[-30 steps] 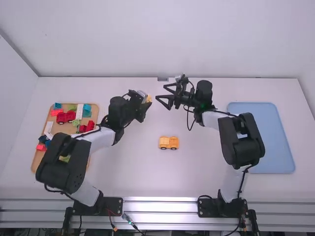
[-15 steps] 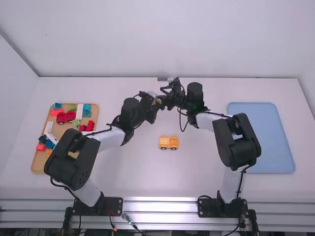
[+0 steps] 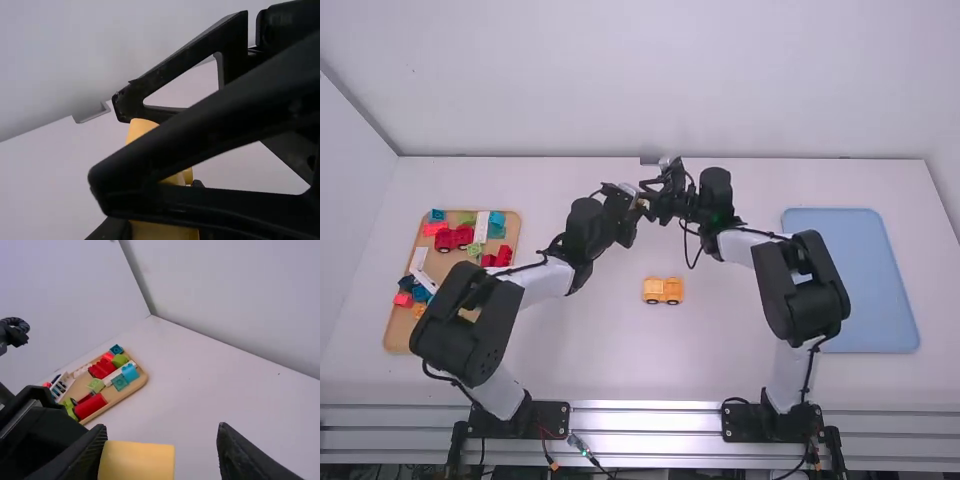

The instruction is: Assemble lego blocks to make yellow taxi

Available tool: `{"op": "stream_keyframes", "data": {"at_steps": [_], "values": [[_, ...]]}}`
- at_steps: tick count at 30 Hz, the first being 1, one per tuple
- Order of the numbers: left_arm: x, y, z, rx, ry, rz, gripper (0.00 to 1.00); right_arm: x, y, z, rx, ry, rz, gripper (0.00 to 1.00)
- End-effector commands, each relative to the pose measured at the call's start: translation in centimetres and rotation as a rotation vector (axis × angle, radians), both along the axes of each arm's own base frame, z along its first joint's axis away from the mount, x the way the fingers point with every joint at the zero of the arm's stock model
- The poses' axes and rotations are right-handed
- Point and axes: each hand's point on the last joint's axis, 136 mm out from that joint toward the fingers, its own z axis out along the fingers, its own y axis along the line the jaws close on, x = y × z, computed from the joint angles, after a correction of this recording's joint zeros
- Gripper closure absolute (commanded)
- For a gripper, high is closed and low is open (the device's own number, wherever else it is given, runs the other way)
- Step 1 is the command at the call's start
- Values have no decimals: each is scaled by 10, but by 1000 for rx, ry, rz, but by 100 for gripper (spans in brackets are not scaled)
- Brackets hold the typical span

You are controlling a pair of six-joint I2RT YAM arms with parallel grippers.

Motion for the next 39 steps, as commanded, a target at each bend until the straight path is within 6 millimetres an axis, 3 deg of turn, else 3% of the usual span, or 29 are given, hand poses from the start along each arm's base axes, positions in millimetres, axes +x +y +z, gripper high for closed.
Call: {"op": "stream_keyframes", "data": {"at_steps": [1,6,15,17,20,22,25,28,29,30,35,39], "values": [[9,0,18,5,-66,8,98,-4,1,-7,-5,20,23,45],[14,10,18,21,-72,61,98,-8,2,-6,11,50,43,50],[13,7,19,19,-75,53,98,-11,5,-5,14,48,59,62],[13,7,20,19,-79,53,97,-14,9,-5,15,49,69,63],[15,9,21,15,-81,60,91,-17,10,-5,17,47,89,73],[15,9,20,14,-78,61,74,-17,12,-5,15,46,87,79],[14,8,20,12,-77,53,69,-16,15,-5,11,41,71,83],[14,8,21,11,-80,54,48,-12,14,-5,9,34,48,85],[14,8,20,11,-79,54,33,-8,13,-4,7,26,26,85],[14,8,19,12,-75,53,0,-4,11,-3,5,15,2,85],[10,10,4,16,-1,59,1,22,-8,-7,-54,-38,-139,85],[2,15,-20,56,96,64,1,47,-41,-24,-247,13,-293,86]]}}
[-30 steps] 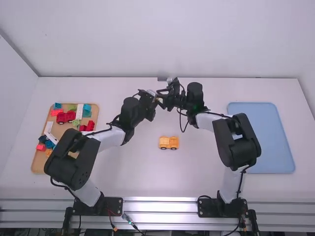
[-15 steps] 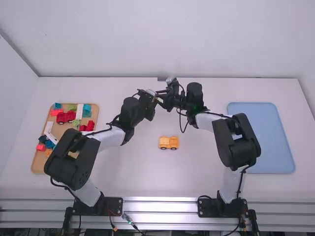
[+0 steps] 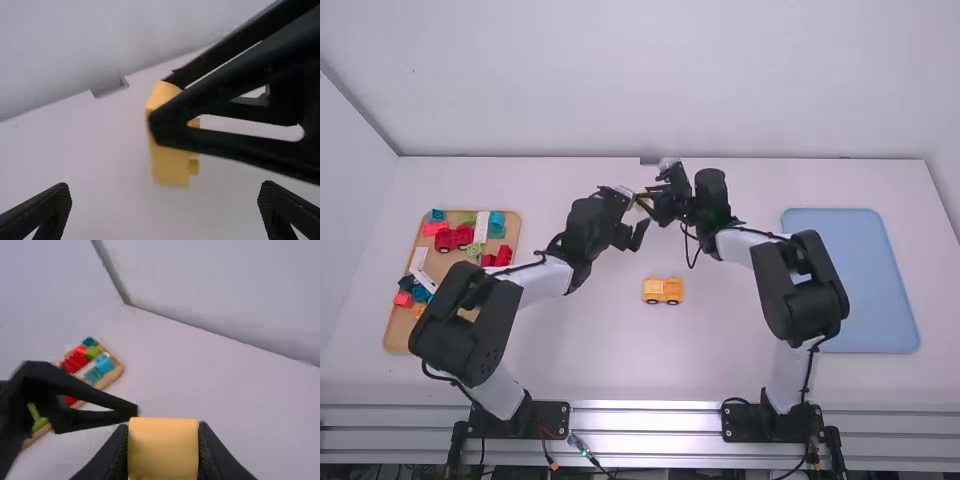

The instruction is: Assemble lego blocks to make yellow taxi

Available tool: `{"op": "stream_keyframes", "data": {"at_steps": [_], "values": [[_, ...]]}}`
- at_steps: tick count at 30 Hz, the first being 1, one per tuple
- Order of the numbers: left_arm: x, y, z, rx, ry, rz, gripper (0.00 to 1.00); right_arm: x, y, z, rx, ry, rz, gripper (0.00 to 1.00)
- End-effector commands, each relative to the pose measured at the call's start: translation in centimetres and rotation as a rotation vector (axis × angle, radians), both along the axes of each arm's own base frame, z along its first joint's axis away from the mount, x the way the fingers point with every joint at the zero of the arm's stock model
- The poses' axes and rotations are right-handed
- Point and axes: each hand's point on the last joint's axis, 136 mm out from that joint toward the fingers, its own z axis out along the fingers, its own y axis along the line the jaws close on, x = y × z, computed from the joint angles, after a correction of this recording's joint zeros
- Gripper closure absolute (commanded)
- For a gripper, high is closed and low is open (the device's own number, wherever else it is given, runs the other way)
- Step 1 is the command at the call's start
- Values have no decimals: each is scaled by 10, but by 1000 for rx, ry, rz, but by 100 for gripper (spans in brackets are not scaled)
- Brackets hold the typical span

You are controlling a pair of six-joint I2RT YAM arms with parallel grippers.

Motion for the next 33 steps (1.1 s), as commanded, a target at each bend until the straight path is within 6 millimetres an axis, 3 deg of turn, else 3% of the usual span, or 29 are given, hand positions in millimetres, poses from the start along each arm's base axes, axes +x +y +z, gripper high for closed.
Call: {"op": "stream_keyframes", "data": {"at_steps": [1,6,9,15,16,17,23,27,33], "values": [[4,0,5,-12,10,1,1,30,-27,20,-132,-104,-122,88],[3,19,-10,12,75,38,1,23,-64,5,-408,-6,-185,93],[9,39,-13,14,89,83,1,1,-95,-10,-580,146,-243,94],[24,70,-3,-3,42,154,1,-47,-116,-34,-634,450,-309,100],[24,70,-3,-3,42,154,1,-47,-116,-34,-634,450,-309,100],[27,74,1,-8,25,163,1,-62,-118,-41,-638,530,-327,100],[35,76,19,-37,-50,172,1,-112,-161,-70,-773,791,-733,100],[36,74,23,-67,-54,180,1,-131,-166,-74,-769,851,-923,100],[33,71,17,-68,-24,164,1,-143,-160,-75,-570,986,-1213,100]]}}
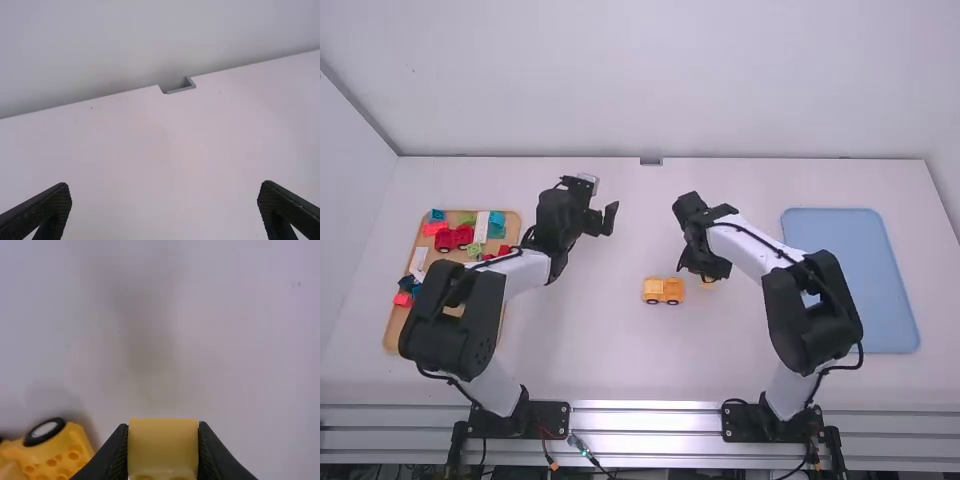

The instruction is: Assemble lego blocks to make yellow taxi

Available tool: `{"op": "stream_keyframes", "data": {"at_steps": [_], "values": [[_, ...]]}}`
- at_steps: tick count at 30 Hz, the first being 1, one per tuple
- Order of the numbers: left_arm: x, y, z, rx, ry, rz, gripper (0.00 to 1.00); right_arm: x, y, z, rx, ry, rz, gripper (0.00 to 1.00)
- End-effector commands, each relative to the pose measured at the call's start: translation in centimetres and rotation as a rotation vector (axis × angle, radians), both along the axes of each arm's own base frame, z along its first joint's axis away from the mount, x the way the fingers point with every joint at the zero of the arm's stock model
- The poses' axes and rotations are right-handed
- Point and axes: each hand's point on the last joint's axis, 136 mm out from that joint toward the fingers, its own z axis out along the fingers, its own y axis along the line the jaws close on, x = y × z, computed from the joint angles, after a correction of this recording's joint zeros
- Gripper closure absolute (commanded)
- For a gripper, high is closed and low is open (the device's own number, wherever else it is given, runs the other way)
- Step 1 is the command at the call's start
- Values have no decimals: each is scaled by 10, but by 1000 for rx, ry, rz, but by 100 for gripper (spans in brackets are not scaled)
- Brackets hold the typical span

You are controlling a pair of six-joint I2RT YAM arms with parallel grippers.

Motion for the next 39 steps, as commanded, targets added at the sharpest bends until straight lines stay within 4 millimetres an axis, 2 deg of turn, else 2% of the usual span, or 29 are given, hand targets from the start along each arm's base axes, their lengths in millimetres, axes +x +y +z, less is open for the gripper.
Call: {"op": "stream_keyframes", "data": {"at_steps": [1,5,6,9,11,15,19,24,26,27,28,30,31,32,35,39], "values": [[4,-5,9,-17,-13,-14,1,-1,-12,6,-6,-65,-317,100],[3,-5,7,-15,-2,-12,1,-27,-31,2,-28,-20,-673,100],[3,-5,7,-15,-2,-12,1,-29,-32,1,-26,-13,-699,100],[3,-5,7,-16,-3,-13,1,-43,-28,-15,46,44,-923,100],[3,-5,8,-28,-2,-9,1,-36,-18,-27,148,51,-960,100],[4,-5,9,-33,-4,-6,1,-17,-6,-45,306,22,-923,100],[3,-5,8,-32,0,-5,1,-26,-13,-58,317,22,-1092,100],[3,-5,7,-32,3,-6,1,-30,-10,-59,310,29,-1108,100],[3,-5,7,-32,3,-6,1,-28,-8,-58,319,23,-1100,90],[3,-5,7,-32,4,-6,1,-27,-7,-58,324,19,-1098,78],[3,-5,7,-32,3,-6,1,-25,-7,-58,329,15,-1090,50],[3,-5,7,-31,5,-6,1,-25,-7,-58,330,14,-1089,23],[3,-5,6,-31,8,-6,1,-25,-7,-58,332,17,-1093,5],[2,-5,6,-30,9,-6,1,-25,-7,-58,338,23,-1088,1],[2,-5,4,-29,18,-7,1,-23,-4,-55,369,59,-1047,1],[1,-5,3,-28,23,-6,1,-21,-6,-36,389,138,-1007,1]]}}
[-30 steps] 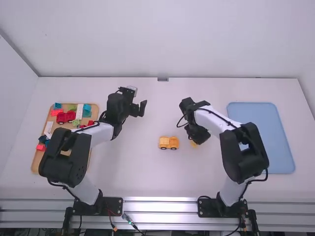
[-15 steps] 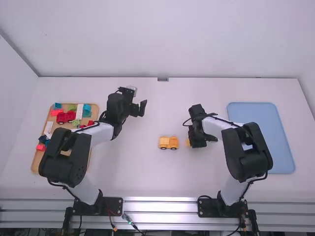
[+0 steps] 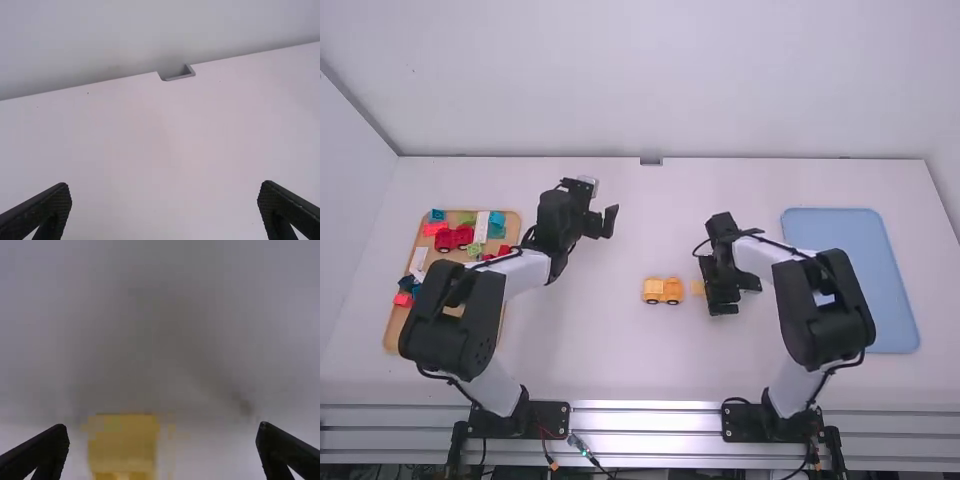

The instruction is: Assemble lego blocks to make yellow taxi

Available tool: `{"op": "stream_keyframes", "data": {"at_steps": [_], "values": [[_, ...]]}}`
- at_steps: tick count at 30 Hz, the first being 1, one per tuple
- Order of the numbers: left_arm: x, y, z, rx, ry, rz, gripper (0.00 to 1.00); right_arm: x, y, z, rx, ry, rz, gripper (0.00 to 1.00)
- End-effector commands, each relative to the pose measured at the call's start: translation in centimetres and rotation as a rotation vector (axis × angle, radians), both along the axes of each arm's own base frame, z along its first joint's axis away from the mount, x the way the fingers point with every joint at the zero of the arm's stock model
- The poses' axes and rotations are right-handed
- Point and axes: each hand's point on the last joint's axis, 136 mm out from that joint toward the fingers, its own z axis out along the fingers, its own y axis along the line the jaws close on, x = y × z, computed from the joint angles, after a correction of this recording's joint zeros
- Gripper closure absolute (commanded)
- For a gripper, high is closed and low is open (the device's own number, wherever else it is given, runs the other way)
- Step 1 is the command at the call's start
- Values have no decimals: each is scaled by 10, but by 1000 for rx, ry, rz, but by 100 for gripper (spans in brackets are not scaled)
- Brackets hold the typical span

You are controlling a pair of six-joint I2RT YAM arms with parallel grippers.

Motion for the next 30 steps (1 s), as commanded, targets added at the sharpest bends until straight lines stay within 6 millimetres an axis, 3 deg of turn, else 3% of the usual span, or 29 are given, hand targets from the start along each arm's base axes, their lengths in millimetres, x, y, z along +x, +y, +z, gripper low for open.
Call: {"op": "stream_keyframes", "data": {"at_steps": [1,6,9,10,11,12,15,16,19,22,24,26,27,29,30], "values": [[5,-5,11,-14,-20,-12,1,25,6,27,84,-52,73,1],[4,-4,9,-12,-12,-10,1,54,2,72,142,-139,336,1],[4,-4,8,-11,-6,-11,1,76,-6,109,134,-274,731,1],[3,-4,7,-11,-5,-10,1,81,-7,115,126,-316,852,5],[3,-4,6,-11,-1,-11,1,88,-9,122,106,-370,1014,19],[3,-4,6,-10,1,-11,1,97,-13,130,57,-432,1255,1],[2,-3,4,-6,10,-6,1,108,-31,134,-83,-451,1646,1],[3,-2,3,-2,10,4,1,112,-46,133,-163,-409,1777,1],[2,-2,2,-1,15,5,1,126,-74,133,-326,-319,1942,1],[1,0,-1,2,29,7,1,143,-81,139,-434,-310,2066,1],[-2,-1,-7,7,57,4,1,155,-77,143,-484,-352,2089,1],[-10,-11,-13,20,80,-73,0,167,-60,149,-499,-453,2111,1],[-20,-29,-14,59,61,-223,1,165,-39,148,-450,-553,2219,1],[-44,-60,-10,100,-12,-511,1,140,0,143,-272,-766,2502,1],[-51,-67,-9,103,-31,-575,1,132,8,142,-225,-819,2558,1]]}}
